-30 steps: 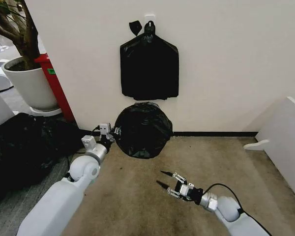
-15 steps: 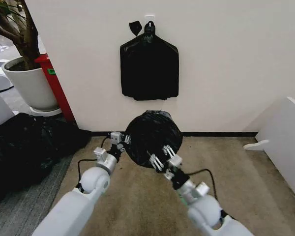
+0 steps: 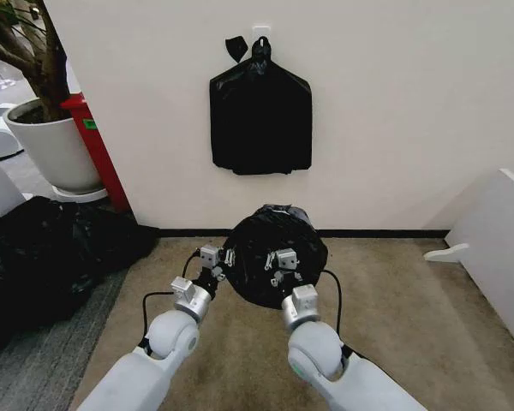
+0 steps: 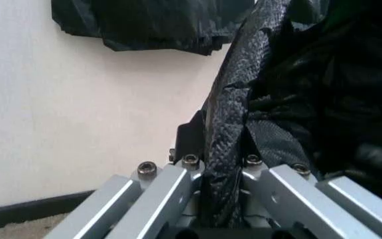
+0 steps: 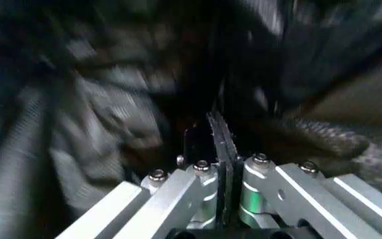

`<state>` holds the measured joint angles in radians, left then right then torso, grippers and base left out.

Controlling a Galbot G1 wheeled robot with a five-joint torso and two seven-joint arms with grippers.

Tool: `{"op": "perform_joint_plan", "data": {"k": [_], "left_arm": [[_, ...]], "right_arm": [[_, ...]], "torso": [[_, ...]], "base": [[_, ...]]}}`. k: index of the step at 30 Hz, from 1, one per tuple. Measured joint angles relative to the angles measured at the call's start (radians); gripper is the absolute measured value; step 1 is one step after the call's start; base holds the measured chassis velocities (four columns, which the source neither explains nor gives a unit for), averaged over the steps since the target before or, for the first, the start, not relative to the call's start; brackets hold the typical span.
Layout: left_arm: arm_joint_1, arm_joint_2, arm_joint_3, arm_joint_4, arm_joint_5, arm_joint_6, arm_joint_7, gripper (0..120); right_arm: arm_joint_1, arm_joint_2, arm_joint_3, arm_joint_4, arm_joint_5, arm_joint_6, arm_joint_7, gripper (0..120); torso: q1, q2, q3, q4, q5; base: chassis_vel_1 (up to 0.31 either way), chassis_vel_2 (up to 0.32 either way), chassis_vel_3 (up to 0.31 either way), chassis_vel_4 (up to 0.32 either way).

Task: Place the garbage bag over the trash bin.

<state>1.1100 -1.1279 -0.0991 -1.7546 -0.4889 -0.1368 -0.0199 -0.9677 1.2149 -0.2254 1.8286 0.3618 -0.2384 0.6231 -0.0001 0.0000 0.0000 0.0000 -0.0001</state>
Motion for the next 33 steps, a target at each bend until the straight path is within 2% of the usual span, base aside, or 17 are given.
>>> {"op": "perform_joint_plan", "data": {"k": [1,3,7,13,16,20,24,33], "left_arm": [[0.0,0.0,0.0,0.0,0.0,0.0,0.0,1],[0.006,0.001,0.001,-0.002,0.01,0.0,0.0,1],[0.013,0.004,-0.001,-0.001,0.031,-0.002,0.0,1],[0.02,0.007,-0.001,0.005,0.045,-0.005,0.0,1],[0.02,0.004,0.002,0.007,0.051,-0.005,0.0,1],[0.019,0.002,0.004,0.008,0.053,-0.005,0.0,1],[0.019,0.002,0.005,0.008,0.053,-0.004,0.0,1],[0.035,-0.001,0.006,-0.018,0.053,-0.004,0.001,1]], "right_arm": [[0.0,0.0,0.0,0.0,0.0,0.0,0.0,0],[0.036,0.006,-0.005,-0.034,0.048,-0.086,0.047,0],[0.068,0.005,0.006,-0.045,0.112,-0.196,0.119,0],[0.081,-0.006,0.005,-0.037,0.13,-0.267,0.165,0],[0.088,-0.005,-0.001,-0.037,0.136,-0.264,0.166,0],[0.1,-0.002,-0.029,-0.015,0.195,-0.203,0.112,0],[0.117,0.007,-0.057,-0.021,0.227,-0.207,0.113,0],[0.233,0.073,-0.065,-0.203,0.306,-0.282,0.2,0]], "torso": [[0.0,0.0,0.0,0.0,0.0],[0.0,0.0,0.0,0.0,0.0],[0.0,0.0,0.0,0.0,0.0],[0.0,0.0,0.0,-0.0001,0.0],[0.0,0.0,0.0,-0.0001,0.0],[0.0,0.0,0.0,0.0,0.0],[0.0,0.0,0.0,0.0,-0.0001],[0.0,0.0,0.0,0.0002,0.0001]], "base": [[0.0,0.0,0.0,0.0],[0.0,0.0,0.0,0.0],[0.0,0.0,0.0,0.0],[0.0,0.0,0.0,0.0],[0.0,0.0,0.0,0.0],[0.0,0.0,0.0,0.0],[0.0,0.0,0.0,0.0],[0.0,0.0,0.0,0.0]]}}
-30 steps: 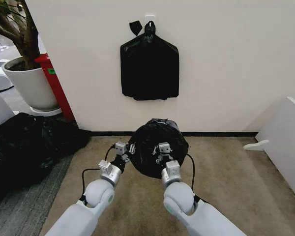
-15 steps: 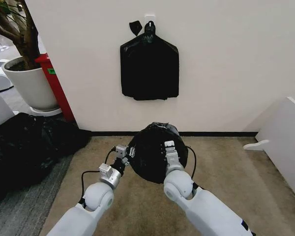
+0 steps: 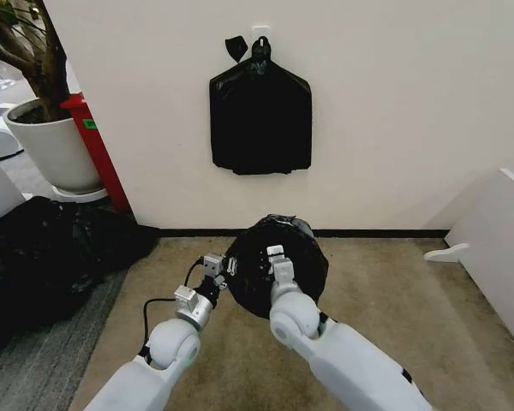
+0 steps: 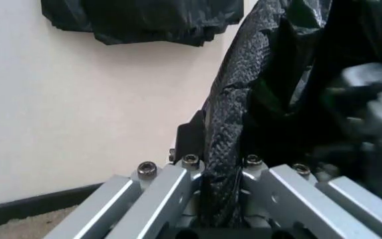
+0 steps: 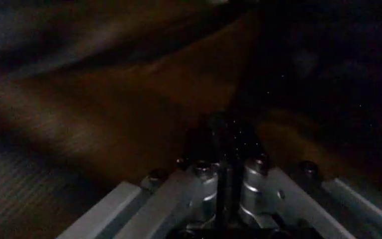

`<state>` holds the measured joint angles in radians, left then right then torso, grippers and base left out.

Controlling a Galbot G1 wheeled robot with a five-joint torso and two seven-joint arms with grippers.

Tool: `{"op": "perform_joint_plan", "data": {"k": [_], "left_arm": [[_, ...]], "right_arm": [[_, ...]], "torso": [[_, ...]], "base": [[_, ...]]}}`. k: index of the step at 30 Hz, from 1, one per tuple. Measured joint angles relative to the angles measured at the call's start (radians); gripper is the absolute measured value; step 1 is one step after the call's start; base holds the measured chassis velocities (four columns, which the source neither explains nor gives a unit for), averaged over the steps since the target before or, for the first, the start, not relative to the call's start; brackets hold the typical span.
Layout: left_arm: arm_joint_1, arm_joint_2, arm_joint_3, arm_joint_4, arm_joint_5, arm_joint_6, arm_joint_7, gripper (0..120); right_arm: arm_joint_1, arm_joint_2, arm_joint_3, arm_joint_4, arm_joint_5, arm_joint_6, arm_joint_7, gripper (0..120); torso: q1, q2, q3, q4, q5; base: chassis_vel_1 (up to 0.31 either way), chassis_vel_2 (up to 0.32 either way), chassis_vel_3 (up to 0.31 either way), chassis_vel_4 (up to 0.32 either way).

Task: Place the garbage bag over the trash bin.

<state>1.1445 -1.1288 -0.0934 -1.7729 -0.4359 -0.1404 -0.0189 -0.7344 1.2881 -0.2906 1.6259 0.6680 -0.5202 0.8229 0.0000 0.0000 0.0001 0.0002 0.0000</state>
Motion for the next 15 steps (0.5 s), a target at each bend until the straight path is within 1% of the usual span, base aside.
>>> {"op": "perform_joint_plan", "data": {"k": [2,5,10,13,14,15], "left_arm": [[0.001,0.001,0.0,-0.003,0.0,0.0,0.0,1],[0.001,0.01,-0.005,-0.009,-0.001,0.0,0.001,1],[-0.003,0.018,-0.008,-0.005,-0.002,0.0,0.002,1],[-0.005,0.018,-0.008,-0.001,-0.002,0.0,0.002,1],[-0.007,0.016,-0.006,0.001,-0.002,0.0,0.001,1],[-0.007,0.016,-0.006,0.001,-0.002,0.0,0.001,1]], "right_arm": [[0.008,0.002,0.002,-0.016,0.0,-0.013,0.009,0],[0.02,-0.004,0.004,-0.052,-0.006,-0.077,0.046,0],[0.016,-0.018,0.005,-0.054,-0.038,-0.129,0.069,0],[0.01,-0.026,0.005,-0.043,-0.066,-0.115,0.062,0],[0.006,-0.03,0.003,-0.032,-0.105,-0.088,0.036,0],[0.006,-0.03,0.003,-0.032,-0.105,-0.088,0.036,0]], "torso": [[0.0,0.0,0.0,0.0,-0.0001],[0.0,0.0,0.0,-0.0002,0.0001],[0.0,0.0,0.0,-0.0003,0.0001],[0.0,0.0,0.0,-0.0003,0.0],[0.0,0.0,0.0,-0.0003,0.0],[0.0,0.0,0.0,-0.0003,0.0]], "base": [[0.0,0.0,0.0,0.0],[0.0,0.0,0.0,0.0],[0.0,0.0,0.0,0.0],[0.0,0.0,0.0,0.0],[0.0,0.0,0.0,0.0],[0.0,0.0,0.0,0.0]]}}
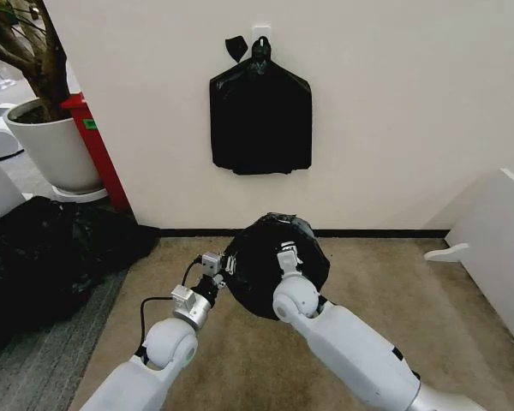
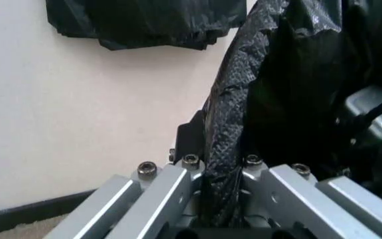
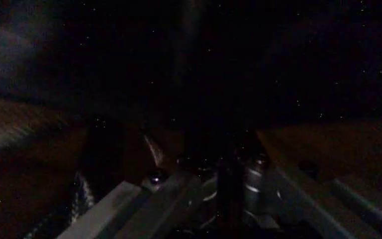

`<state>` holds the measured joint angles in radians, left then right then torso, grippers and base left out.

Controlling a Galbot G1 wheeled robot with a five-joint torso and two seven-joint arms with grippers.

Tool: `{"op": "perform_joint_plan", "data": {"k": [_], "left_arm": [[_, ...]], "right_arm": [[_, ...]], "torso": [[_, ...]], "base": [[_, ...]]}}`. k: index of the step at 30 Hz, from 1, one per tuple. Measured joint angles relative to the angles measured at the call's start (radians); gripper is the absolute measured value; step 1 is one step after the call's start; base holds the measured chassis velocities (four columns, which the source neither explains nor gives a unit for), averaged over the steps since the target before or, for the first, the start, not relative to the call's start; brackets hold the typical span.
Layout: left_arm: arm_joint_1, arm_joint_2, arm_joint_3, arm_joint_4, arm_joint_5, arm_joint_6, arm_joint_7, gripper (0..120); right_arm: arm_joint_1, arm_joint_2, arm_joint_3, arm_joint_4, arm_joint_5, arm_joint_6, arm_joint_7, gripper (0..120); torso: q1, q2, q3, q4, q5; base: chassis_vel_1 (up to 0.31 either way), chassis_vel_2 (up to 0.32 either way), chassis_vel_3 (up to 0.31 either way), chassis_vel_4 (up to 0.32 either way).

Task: Place the garbage bag over the trash bin.

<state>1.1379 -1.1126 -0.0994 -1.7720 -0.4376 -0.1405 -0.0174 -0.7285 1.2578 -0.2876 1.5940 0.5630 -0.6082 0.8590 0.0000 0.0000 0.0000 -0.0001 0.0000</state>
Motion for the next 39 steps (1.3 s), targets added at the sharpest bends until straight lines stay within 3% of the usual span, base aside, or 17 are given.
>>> {"op": "perform_joint_plan", "data": {"k": [9,18,25,30,36,39], "left_arm": [[0.003,-0.007,0.007,-0.002,0.005,0.0,0.003,1],[0.026,0.002,-0.001,-0.035,0.005,0.0,0.012,1],[0.027,0.0,-0.003,-0.035,0.005,0.0,0.013,1],[0.031,0.002,-0.005,-0.033,0.008,-0.001,0.012,1],[0.038,0.005,-0.01,-0.04,0.008,-0.001,0.011,1],[0.044,0.007,-0.012,-0.046,0.008,0.0,0.011,1]], "right_arm": [[0.022,0.01,-0.037,-0.034,-0.002,0.097,-0.119,0],[0.066,0.018,0.008,-0.133,0.02,0.03,-0.073,0],[0.034,-0.009,-0.002,-0.096,-0.063,0.012,-0.062,0],[-0.004,-0.021,-0.028,-0.036,-0.093,0.084,-0.112,0],[-0.023,-0.017,-0.05,0.01,0.018,0.091,-0.118,0],[-0.014,-0.017,-0.05,0.011,0.082,0.016,-0.071,0]], "torso": [[0.0,0.0,0.0,0.0001,0.0],[0.0,0.0,0.0,0.0001,0.0],[0.0,0.0,0.0,0.0,0.0],[0.0,0.0,0.0,0.0001,0.0],[0.0,0.0,0.0,0.0002,0.0],[0.0,0.0,0.0,0.0002,0.0]], "base": [[0.0,0.0,0.0,0.0],[0.0,0.0,0.0,0.0],[0.0,0.0,0.0,0.0],[0.0,0.0,0.0,0.0],[0.0,0.0,0.0,0.0],[0.0,0.0,0.0,0.0]]}}
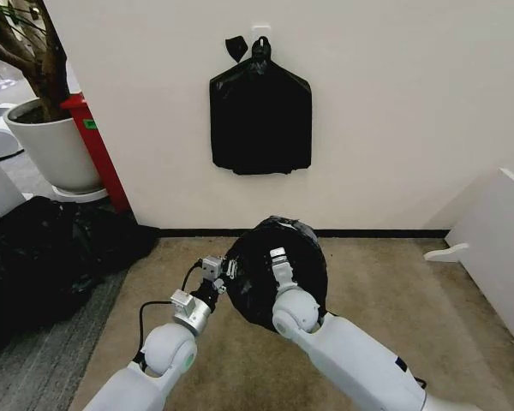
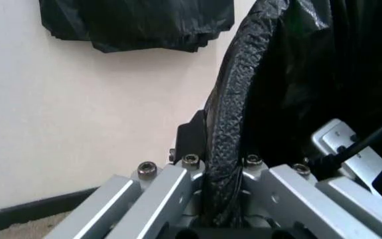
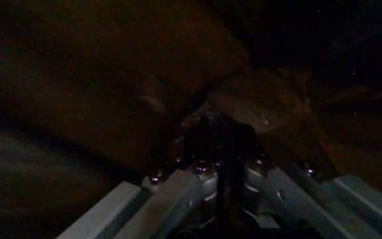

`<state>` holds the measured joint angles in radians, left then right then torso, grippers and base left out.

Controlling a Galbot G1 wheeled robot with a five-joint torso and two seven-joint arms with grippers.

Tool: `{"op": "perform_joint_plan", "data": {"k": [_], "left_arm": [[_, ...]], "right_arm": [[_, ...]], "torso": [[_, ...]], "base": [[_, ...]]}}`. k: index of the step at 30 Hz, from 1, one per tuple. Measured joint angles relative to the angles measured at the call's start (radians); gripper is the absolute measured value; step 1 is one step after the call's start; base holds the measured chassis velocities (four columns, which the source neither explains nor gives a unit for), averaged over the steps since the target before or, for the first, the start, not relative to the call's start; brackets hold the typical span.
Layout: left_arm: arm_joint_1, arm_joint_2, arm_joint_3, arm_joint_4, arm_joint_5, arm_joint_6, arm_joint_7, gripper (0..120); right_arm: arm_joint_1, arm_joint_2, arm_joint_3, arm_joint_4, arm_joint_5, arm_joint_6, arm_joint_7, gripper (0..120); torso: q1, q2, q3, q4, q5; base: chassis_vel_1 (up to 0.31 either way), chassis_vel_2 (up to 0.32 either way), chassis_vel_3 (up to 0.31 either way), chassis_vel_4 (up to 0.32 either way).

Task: Place the garbage bag over the trash bin.

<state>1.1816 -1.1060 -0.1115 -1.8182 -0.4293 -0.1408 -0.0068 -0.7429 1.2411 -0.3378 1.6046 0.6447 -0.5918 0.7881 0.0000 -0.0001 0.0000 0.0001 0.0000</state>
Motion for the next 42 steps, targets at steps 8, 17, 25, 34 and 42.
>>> {"op": "perform_joint_plan", "data": {"k": [8,17,25,34,42], "left_arm": [[0.006,0.005,-0.006,-0.004,0.001,0.0,0.001,1],[-0.003,-0.002,0.002,0.011,0.004,0.0,-0.001,1],[-0.012,-0.004,0.003,0.013,0.001,0.001,-0.001,1],[-0.012,-0.006,0.001,0.001,-0.006,-0.002,0.0,1],[-0.011,-0.001,0.0,-0.001,-0.007,-0.003,0.002,1]], "right_arm": [[0.015,-0.036,-0.015,-0.007,-0.06,-0.141,0.071,0],[0.027,-0.036,-0.02,0.049,-0.031,-0.017,0.01,0],[0.016,-0.005,-0.026,0.055,0.134,-0.005,0.035,0],[-0.013,-0.017,-0.05,0.04,0.075,-0.134,0.101,0],[-0.033,-0.043,-0.051,0.019,-0.169,-0.139,0.049,0]], "torso": [[0.0,0.0,0.0,0.0,0.0],[0.0,0.0,0.0,0.0001,-0.0001],[0.0,0.0,0.0,0.0,0.0],[0.0,0.0,0.0,0.0,0.0],[0.0,0.0,0.0,-0.0002,0.0]], "base": [[0.0,0.0,0.0,0.0],[0.0,0.0,0.0,0.0],[0.0,0.0,0.0,0.0],[0.0,0.0,0.0,0.0],[0.0,0.0,0.0,0.0]]}}
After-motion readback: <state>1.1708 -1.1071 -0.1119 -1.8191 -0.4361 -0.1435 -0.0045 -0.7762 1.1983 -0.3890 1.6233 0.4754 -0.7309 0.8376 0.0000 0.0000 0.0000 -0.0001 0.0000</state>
